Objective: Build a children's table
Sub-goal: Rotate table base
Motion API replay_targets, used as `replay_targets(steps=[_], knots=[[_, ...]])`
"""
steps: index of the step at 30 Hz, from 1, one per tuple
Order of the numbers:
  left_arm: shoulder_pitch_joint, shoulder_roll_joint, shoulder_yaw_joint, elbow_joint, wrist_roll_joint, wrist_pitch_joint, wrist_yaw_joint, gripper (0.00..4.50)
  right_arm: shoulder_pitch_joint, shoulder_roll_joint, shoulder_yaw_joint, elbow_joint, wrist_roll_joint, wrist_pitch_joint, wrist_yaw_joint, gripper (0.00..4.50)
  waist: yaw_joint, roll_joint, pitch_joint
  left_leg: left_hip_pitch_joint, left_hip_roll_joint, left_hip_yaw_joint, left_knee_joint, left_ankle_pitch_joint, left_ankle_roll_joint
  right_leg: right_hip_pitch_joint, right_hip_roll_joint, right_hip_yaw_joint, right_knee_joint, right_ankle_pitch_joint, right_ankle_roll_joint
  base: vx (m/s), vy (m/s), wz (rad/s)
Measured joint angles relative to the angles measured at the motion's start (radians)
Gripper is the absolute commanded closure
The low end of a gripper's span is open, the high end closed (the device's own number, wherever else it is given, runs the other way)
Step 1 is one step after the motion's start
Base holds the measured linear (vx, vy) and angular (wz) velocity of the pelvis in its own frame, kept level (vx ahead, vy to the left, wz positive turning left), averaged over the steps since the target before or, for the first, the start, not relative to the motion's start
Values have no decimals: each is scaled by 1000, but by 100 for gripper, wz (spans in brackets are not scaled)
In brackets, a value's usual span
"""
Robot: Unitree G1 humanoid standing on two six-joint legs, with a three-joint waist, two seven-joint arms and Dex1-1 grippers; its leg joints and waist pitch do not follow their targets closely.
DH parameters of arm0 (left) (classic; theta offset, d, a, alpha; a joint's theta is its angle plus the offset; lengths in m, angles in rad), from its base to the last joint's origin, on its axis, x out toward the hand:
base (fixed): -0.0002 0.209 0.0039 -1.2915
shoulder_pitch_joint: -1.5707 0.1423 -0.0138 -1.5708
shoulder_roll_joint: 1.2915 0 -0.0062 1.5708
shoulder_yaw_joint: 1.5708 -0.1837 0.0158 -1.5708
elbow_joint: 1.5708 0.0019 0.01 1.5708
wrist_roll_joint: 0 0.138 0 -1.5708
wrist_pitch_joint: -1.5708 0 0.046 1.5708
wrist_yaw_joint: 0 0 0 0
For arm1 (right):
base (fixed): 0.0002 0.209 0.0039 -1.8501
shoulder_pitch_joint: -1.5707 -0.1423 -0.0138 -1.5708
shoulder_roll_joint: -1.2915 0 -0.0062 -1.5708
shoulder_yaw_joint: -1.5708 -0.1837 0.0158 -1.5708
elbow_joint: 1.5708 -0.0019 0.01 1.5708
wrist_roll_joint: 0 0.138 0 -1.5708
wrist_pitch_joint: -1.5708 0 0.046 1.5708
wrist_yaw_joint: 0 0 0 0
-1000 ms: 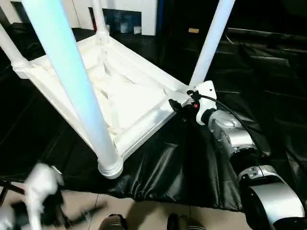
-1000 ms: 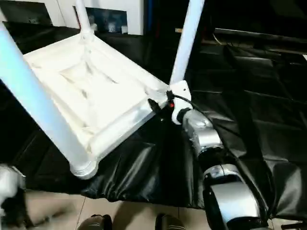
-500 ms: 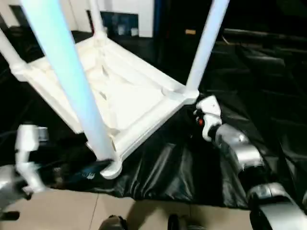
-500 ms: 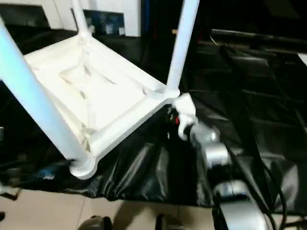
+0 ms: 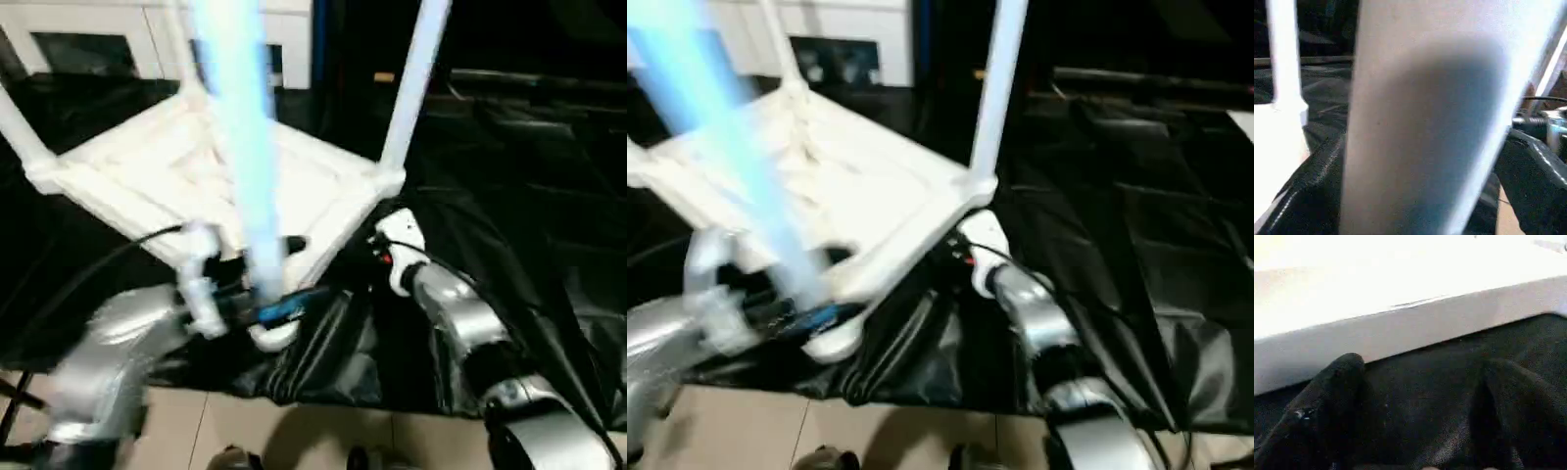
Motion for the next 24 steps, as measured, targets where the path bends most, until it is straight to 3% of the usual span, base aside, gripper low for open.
replay_targets(steps=[3, 12, 18, 24], knots=[[-39, -66, -53, 44, 39, -26, 30, 7, -6, 1, -1, 22, -12, -2, -2, 0, -2, -6, -5, 0, 0, -1, 1, 0, 0, 0, 0, -1, 0, 0, 0, 0, 0, 0], [-166, -253, -152, 224, 129, -117, 104, 7, -33, -26, -23, 69, -18, -7, -20, 0, -9, -4, -6, -2, 0, -1, 3, 0, 0, 0, 0, -1, -1, 3, -1, 0, 0, 0], [-231, -352, -203, 352, 208, -210, 157, 7, -33, -42, -49, 88, -22, -19, -50, 0, -7, 20, -20, -9, 1, -3, 3, -1, 2, -3, 0, -3, -2, 3, -1, 0, 0, 0], [-282, -385, -223, 460, 285, -305, 237, 7, -33, -51, -60, 96, -23, -28, -56, 0, -8, 37, -30, -10, 1, -3, 4, -1, 2, -2, 0, -4, -1, 3, -1, 0, 0, 0]])
